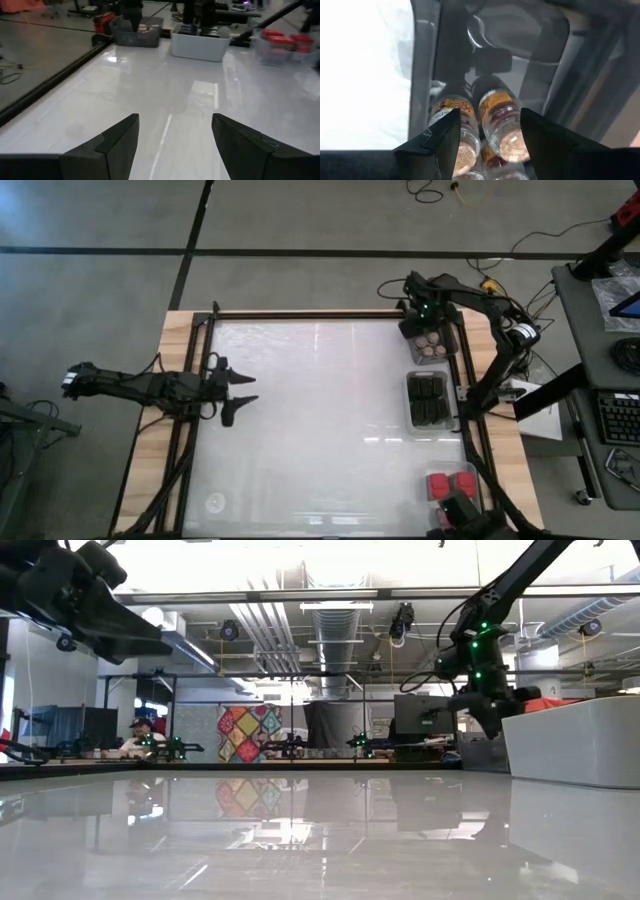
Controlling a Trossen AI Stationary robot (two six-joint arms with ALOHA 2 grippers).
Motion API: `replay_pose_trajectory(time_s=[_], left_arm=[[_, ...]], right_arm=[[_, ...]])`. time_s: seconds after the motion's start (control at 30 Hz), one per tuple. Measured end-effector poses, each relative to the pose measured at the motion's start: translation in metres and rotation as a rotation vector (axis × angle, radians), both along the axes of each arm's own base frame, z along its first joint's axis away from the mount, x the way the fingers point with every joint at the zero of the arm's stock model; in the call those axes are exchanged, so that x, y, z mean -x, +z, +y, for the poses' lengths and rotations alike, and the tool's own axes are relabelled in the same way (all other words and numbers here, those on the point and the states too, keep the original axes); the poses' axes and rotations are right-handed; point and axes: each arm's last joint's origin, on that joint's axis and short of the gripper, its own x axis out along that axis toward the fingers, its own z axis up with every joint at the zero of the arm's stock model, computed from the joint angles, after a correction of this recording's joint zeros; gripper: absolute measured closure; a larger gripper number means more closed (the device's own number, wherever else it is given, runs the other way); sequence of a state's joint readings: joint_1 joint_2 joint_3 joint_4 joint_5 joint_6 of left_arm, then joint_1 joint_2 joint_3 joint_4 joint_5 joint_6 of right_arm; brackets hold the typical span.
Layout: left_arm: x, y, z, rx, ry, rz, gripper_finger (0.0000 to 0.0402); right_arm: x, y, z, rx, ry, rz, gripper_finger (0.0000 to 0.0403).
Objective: Sort spices by type
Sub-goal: Adjust the brown seasoning bottles in the black bin
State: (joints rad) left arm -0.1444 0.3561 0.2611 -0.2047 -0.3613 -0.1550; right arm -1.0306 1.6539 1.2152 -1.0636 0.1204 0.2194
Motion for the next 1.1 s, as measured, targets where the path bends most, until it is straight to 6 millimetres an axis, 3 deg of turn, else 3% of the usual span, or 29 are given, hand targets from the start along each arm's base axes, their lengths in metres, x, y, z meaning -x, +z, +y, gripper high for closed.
replay_pose_trajectory(time_s=[0.33,0.73,1.1], left_arm=[[0.0,0.0,-0.001,0.006,-0.02,-0.003,0.0166],[0.0,0.001,0.001,-0.019,0.031,-0.01,0.0166],[0.0,0.001,0.001,-0.024,0.035,-0.008,0.0166]], right_arm=[[0.003,0.001,0.002,-0.022,0.003,0.016,0.0216],[-0.01,0.029,0.012,0.018,0.101,-0.035,0.0225],[-0.021,0.021,0.031,-0.052,0.189,0.005,0.0207]])
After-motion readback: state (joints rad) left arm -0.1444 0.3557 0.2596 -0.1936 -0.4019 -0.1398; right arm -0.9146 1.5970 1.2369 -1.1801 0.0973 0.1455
